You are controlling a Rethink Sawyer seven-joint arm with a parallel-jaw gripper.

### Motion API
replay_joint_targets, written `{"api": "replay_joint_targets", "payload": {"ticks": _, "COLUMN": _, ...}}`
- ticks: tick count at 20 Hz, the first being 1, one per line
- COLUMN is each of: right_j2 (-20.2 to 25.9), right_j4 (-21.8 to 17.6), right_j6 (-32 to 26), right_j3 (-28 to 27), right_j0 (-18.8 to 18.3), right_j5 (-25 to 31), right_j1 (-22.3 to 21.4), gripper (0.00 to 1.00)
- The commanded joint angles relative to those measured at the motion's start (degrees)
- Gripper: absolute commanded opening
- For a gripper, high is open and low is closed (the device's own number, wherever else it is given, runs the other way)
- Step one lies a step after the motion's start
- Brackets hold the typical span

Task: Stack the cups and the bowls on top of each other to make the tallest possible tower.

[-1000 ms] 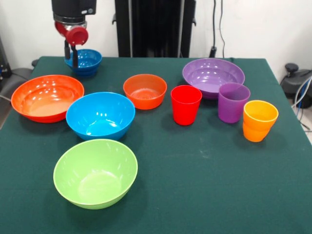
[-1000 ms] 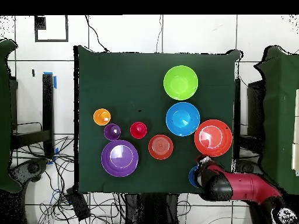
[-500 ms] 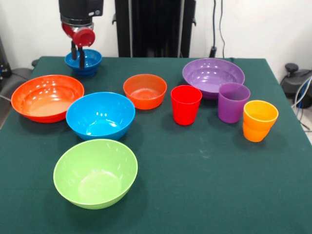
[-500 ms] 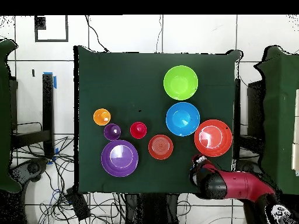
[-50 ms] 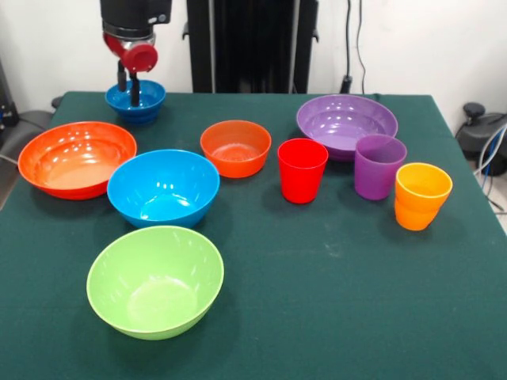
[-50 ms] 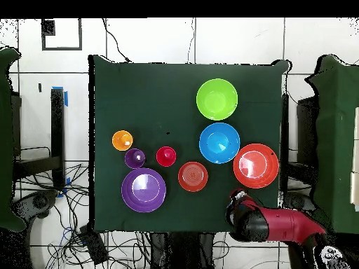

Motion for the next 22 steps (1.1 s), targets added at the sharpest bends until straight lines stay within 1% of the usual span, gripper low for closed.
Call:
{"api": "replay_joint_targets", "payload": {"ticks": 1, "right_j2": -2.1, "right_j4": 0.2, "right_j6": 4.6, "right_j3": -2.3, "right_j0": 6.7, "right_j5": -3.6, "right_j1": 8.6, "gripper": 1.0}}
{"api": "replay_joint_targets", "payload": {"ticks": 4, "right_j2": -5.1, "right_j4": 0.2, "right_j6": 6.0, "right_j3": -3.2, "right_j0": 9.5, "right_j5": -6.5, "right_j1": 10.8, "gripper": 1.0}}
{"api": "replay_joint_targets", "payload": {"ticks": 9, "right_j2": -6.4, "right_j4": 2.3, "right_j6": 5.7, "right_j3": -3.5, "right_j0": 10.0, "right_j5": -8.1, "right_j1": 11.5, "gripper": 1.0}}
{"api": "replay_joint_targets", "payload": {"ticks": 12, "right_j2": -8.3, "right_j4": 2.7, "right_j6": 6.2, "right_j3": -4.1, "right_j0": 11.7, "right_j5": -10.1, "right_j1": 13.0, "gripper": 1.0}}
{"api": "replay_joint_targets", "payload": {"ticks": 17, "right_j2": -9.7, "right_j4": 3.8, "right_j6": 5.9, "right_j3": -4.4, "right_j0": 12.9, "right_j5": -11.8, "right_j1": 14.3, "gripper": 1.0}}
{"api": "replay_joint_targets", "payload": {"ticks": 22, "right_j2": -10.5, "right_j4": 2.3, "right_j6": 3.3, "right_j3": -5.2, "right_j0": 14.0, "right_j5": -12.0, "right_j1": 15.6, "gripper": 1.0}}
